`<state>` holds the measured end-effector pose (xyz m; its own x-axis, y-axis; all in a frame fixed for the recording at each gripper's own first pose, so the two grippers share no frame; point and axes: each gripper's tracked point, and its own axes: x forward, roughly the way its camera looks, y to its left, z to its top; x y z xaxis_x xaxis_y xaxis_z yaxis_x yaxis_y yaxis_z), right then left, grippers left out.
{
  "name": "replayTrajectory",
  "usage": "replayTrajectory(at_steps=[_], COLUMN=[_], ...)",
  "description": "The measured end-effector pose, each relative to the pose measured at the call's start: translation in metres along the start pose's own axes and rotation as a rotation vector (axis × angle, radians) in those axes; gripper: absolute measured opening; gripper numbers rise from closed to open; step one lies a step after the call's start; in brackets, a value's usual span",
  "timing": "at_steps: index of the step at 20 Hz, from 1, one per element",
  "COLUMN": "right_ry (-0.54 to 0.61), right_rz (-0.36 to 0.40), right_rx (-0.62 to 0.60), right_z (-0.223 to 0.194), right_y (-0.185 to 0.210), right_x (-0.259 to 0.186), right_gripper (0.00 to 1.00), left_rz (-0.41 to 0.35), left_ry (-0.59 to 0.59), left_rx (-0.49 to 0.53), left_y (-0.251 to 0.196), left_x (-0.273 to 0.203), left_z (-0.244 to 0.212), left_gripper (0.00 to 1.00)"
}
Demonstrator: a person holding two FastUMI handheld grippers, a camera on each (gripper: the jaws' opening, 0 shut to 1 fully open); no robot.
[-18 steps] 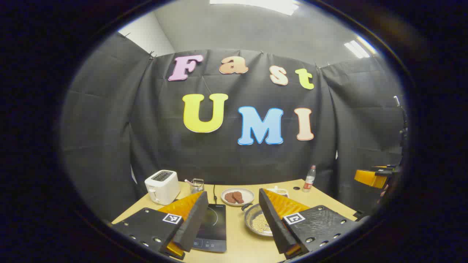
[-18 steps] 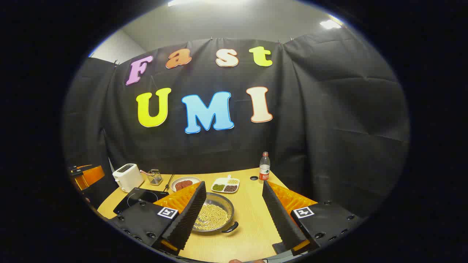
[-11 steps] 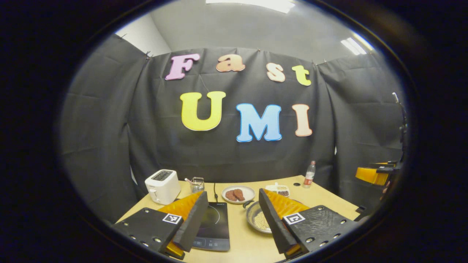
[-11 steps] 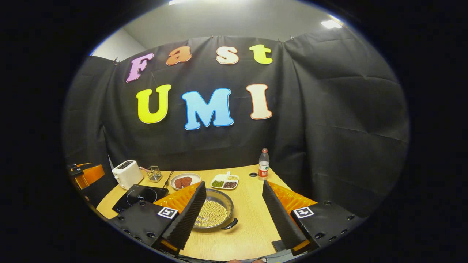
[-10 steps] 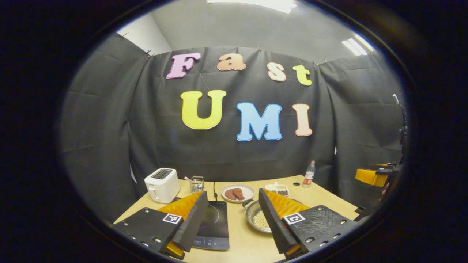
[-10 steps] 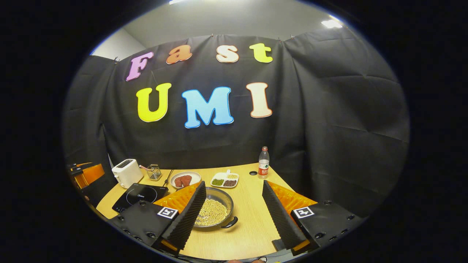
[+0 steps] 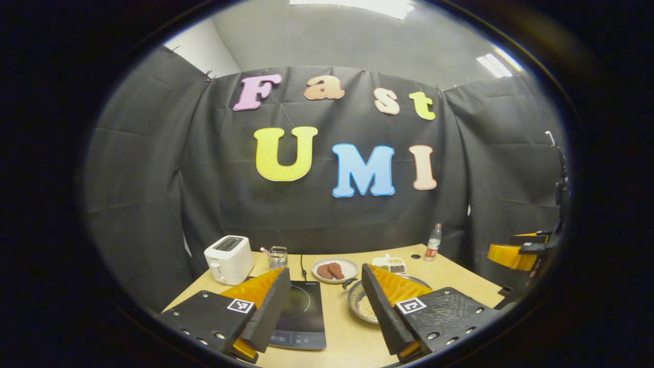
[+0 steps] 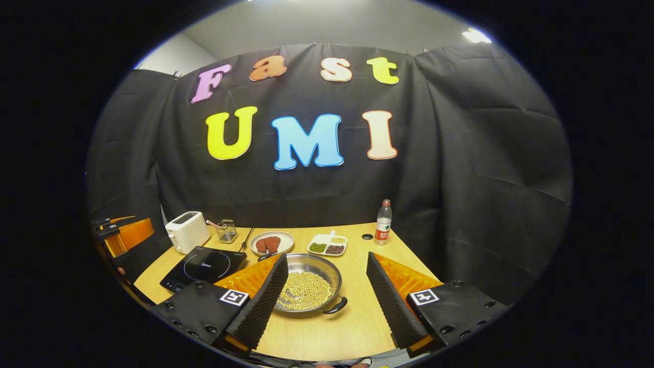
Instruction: First push the handle of the pot to place it horizontally, then grasp the pot with both hands and set it on the induction cooktop.
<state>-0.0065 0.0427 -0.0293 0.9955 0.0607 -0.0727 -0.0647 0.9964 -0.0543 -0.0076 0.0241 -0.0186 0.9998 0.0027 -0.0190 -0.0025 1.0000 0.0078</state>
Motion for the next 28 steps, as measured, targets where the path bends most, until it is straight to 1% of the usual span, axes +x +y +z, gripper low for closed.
replayTrajectory(at_steps=[1,2,3,4,5,6,7,8,9,10,13,14,15,16,17,18,19,21,22,23,24,25,26,28], right_ry=[0.002,0.000,-0.005,-0.007,-0.001,0.009,0.015,0.022,0.030,0.034,0.054,0.076,0.106,0.152,0.190,0.208,0.239,0.315,0.367,0.398,0.425,0.459,0.494,0.564], right_rz=[0.008,0.015,0.016,0.023,0.031,0.047,0.065,0.090,0.108,0.123,0.175,0.190,0.218,0.249,0.277,0.280,0.325,0.393,0.429,0.436,0.445,0.455,0.466,0.493], right_rx=[-0.003,-0.011,-0.021,-0.034,-0.042,-0.047,-0.050,-0.054,-0.066,-0.081,-0.122,-0.130,-0.139,-0.161,-0.187,-0.212,-0.230,-0.229,-0.232,-0.246,-0.259,-0.262,-0.258,-0.252], right_z=[0.001,0.003,0.007,0.010,0.012,0.014,0.017,0.020,0.022,0.024,0.026,0.023,0.015,0.003,-0.005,-0.016,-0.021,-0.047,-0.061,-0.071,-0.077,-0.086,-0.096,-0.114], right_y=[0.003,0.006,0.007,0.010,0.014,0.019,0.025,0.032,0.038,0.043,0.063,0.069,0.076,0.084,0.089,0.088,0.093,0.097,0.098,0.093,0.088,0.083,0.079,0.071], right_x=[0.001,0.004,0.006,0.010,0.013,0.017,0.021,0.024,0.027,0.031,0.039,0.042,0.043,0.043,0.042,0.052,0.041,0.042,0.031,0.032,0.031,0.031,0.029,0.031], right_gripper=[0.98,0.99,0.95,0.98,0.98,0.95,0.99,0.99,0.94,0.83,0.46,0.33,0.24,0.18,0.18,0.18,0.02,0.02,0.02,0.00,0.02,0.00,0.02,0.01], left_rz=[0.004,0.010,0.017,0.020,0.025,0.033,0.042,0.046,0.049,0.058,0.079,0.087,0.093,0.098,0.101,0.099,0.096,0.100,0.109,0.118,0.122,0.127,0.130,0.133], left_ry=[0.000,0.000,-0.001,-0.003,-0.001,0.000,0.000,-0.005,-0.011,-0.017,-0.033,-0.031,-0.026,-0.018,-0.011,-0.003,0.011,0.038,0.050,0.062,0.069,0.077,0.090,0.121], left_rx=[-0.005,-0.009,-0.013,-0.017,-0.020,-0.023,-0.028,-0.035,-0.039,-0.039,-0.038,-0.038,-0.041,-0.045,-0.052,-0.057,-0.058,-0.047,-0.040,-0.040,-0.046,-0.055,-0.063,-0.079], left_y=[0.003,0.005,0.008,0.010,0.013,0.017,0.020,0.023,0.025,0.028,0.037,0.039,0.041,0.042,0.043,0.042,0.041,0.039,0.039,0.038,0.035,0.030,0.026,0.014], left_x=[0.001,0.001,0.002,0.003,0.003,0.006,0.008,0.010,0.011,0.012,0.011,0.009,0.008,0.007,0.005,0.005,0.006,0.005,0.005,0.005,0.006,0.008,0.010,0.015], left_z=[-0.001,-0.002,-0.003,-0.004,-0.005,-0.008,-0.008,-0.007,-0.006,-0.004,0.000,0.000,-0.002,-0.004,-0.007,-0.009,-0.014,-0.022,-0.024,-0.027,-0.029,-0.031,-0.034,-0.042], left_gripper=[0.82,0.82,0.82,0.82,0.82,0.82,0.82,0.82,0.82,0.82,0.82,0.85,0.82,0.82,0.82,0.83,0.85,0.85,0.82,0.82,0.82,0.82,0.83,0.83])
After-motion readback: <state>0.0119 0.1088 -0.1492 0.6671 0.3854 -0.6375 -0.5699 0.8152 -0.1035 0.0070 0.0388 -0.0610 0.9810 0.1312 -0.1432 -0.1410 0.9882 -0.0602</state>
